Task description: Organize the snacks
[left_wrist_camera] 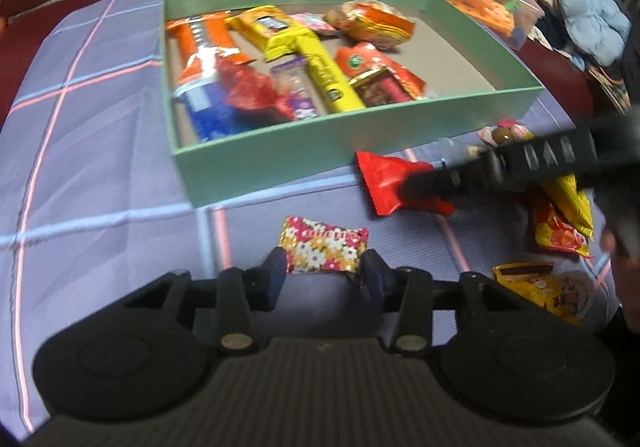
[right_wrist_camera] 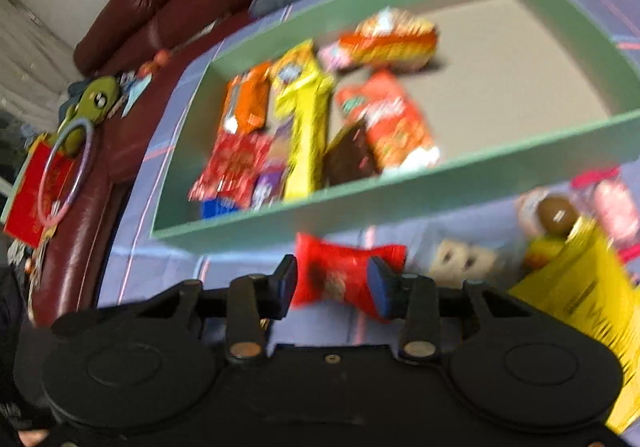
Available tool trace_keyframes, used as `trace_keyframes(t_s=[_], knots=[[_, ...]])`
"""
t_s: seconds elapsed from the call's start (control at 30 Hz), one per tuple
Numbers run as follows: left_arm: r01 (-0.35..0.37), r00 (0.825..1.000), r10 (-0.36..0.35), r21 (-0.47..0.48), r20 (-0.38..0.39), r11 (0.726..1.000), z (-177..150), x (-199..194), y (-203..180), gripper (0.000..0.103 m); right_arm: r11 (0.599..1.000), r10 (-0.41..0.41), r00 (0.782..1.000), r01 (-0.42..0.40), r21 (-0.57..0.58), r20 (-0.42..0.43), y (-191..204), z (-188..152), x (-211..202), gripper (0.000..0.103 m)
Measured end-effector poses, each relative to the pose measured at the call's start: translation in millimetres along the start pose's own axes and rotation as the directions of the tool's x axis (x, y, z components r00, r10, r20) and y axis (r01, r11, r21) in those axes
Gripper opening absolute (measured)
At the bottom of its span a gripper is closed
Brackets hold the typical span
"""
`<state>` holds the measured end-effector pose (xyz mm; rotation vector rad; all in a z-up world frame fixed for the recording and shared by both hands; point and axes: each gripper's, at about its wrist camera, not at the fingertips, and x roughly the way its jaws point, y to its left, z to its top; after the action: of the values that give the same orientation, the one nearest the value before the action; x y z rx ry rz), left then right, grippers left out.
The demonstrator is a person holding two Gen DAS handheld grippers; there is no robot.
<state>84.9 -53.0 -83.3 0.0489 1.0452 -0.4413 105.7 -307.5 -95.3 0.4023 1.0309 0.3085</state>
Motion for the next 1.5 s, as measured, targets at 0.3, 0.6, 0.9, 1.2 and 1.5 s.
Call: trace_keyframes(t_s=[0.3,0.6,0.9,1.2,1.5], knots=[[-0.017,1.000,0.018,-0.041,0.022,0.999,-3.1,-2.4,11.7,0.053,0.998,-0.013,1.000,0.013,-0.057,-0.005,12.8,-11.3,-13.7,0.041],[-0.005,1.000,0.008,-0.105,0.029,0.994,-6.7,-10.0,23.3,0.060,0.983,0.004,1.000,-0.002,-0.182,0.007,38.3,12.2,10.5,0.043],[0.001,1.000,0.003,-0.141,0.024,0.990,-2.9,-7.2,30.1,0.060,0.992,0.015,0.996,-0.025,-0.120,-0.084,25.1,-11.1,6.7,0.050],[-0.013,1.000,0.016,-0.175,0.012,0.984,-2.7,-9.8,33.0,0.063,0.973,-0.080,0.996,0.070,-0.221,-0.038,47.1,-26.9,6.5,0.050],[0.001,1.000,-0.002,-0.208,-0.008,0.978,13.8,-2.8,17.1,0.053,0.962,-0.143,0.990,0.141,-0.236,0.008,42.6,-32.3,-1.2,0.032]])
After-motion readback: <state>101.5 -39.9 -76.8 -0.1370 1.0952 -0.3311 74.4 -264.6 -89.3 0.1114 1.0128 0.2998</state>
